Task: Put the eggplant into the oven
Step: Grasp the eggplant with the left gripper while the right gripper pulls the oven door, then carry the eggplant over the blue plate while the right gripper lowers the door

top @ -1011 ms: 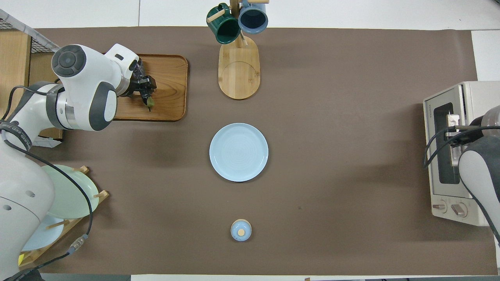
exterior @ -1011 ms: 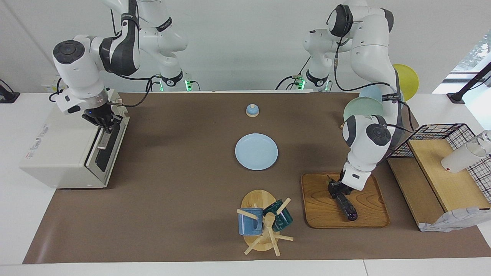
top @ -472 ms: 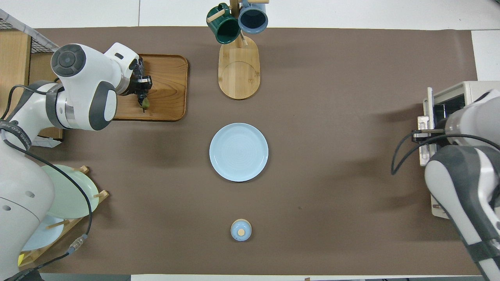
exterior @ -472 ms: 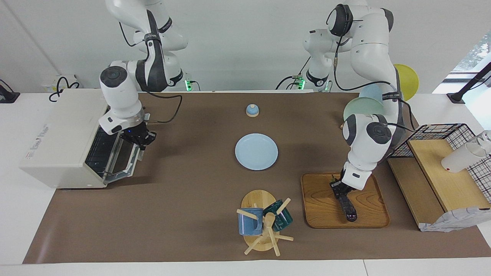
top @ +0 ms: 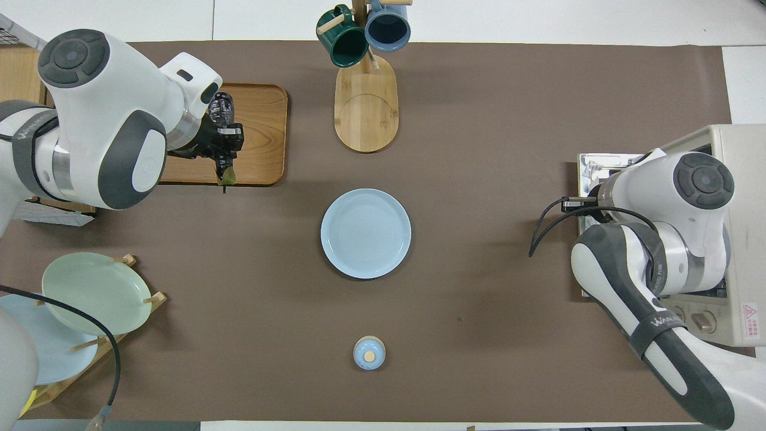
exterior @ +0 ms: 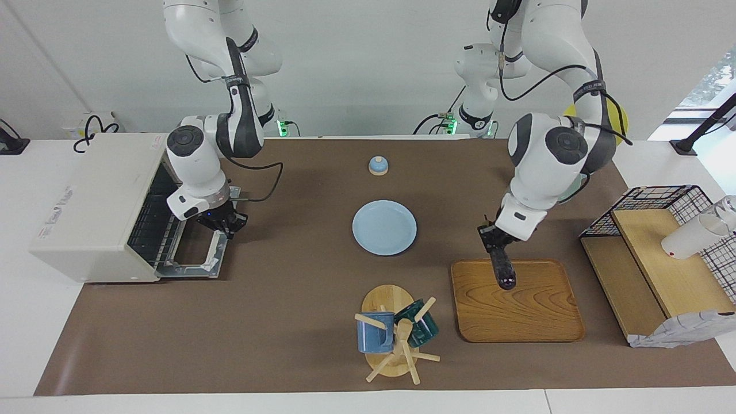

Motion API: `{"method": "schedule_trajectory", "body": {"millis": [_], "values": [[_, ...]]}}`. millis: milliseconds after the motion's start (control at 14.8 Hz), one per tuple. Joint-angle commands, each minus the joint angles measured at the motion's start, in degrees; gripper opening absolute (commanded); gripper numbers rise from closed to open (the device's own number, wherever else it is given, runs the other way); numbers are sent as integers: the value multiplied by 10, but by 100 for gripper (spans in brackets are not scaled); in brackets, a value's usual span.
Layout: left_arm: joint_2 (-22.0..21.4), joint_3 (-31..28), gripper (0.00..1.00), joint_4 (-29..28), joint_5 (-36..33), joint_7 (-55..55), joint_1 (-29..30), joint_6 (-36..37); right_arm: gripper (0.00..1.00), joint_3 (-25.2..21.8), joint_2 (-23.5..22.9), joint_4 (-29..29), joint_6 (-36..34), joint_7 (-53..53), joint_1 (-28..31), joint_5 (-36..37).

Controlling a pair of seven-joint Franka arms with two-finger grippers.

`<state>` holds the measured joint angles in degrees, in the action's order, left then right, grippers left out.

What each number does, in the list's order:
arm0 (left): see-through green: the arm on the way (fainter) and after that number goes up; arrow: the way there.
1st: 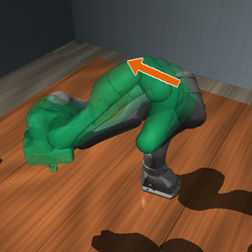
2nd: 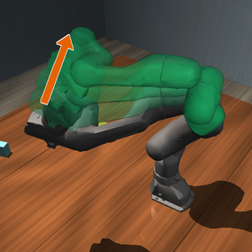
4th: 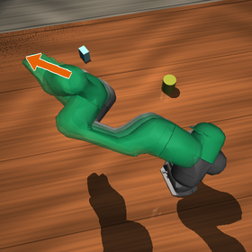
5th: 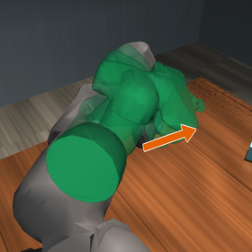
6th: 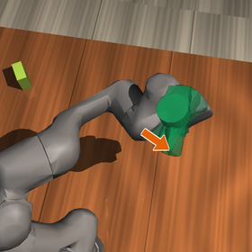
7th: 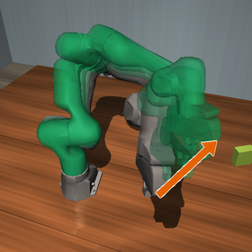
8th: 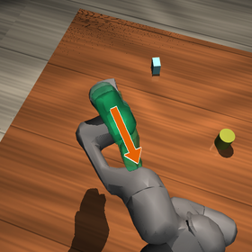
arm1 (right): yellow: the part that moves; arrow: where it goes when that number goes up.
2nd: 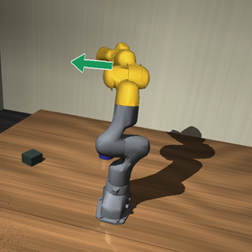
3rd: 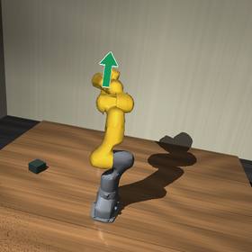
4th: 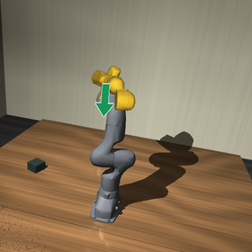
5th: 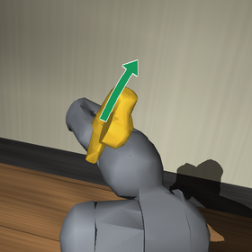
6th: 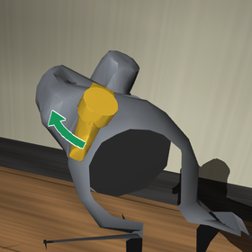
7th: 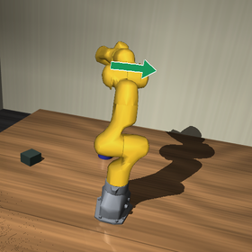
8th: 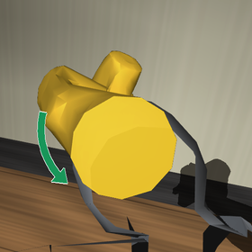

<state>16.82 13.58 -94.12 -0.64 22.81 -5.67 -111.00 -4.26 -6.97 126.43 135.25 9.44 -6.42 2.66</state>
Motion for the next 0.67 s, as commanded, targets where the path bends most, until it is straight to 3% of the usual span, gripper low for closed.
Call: {"method": "schedule_trajectory", "body": {"millis": [0,202,404,607], "values": [[-55,9,0,-65,17,43,-51,10,0,0,5,3,8,7,-8,-13],[-79,9,0,-124,23,106,-129,-38,0,4,2,-17,-16,16,-34,-18],[-98,8,0,-234,41,173,-192,-199,0,5,-5,-53,-59,32,-62,-48],[-69,7,0,-256,41,176,-229,-231,24,5,-10,-74,-75,67,-90,-51]]}}
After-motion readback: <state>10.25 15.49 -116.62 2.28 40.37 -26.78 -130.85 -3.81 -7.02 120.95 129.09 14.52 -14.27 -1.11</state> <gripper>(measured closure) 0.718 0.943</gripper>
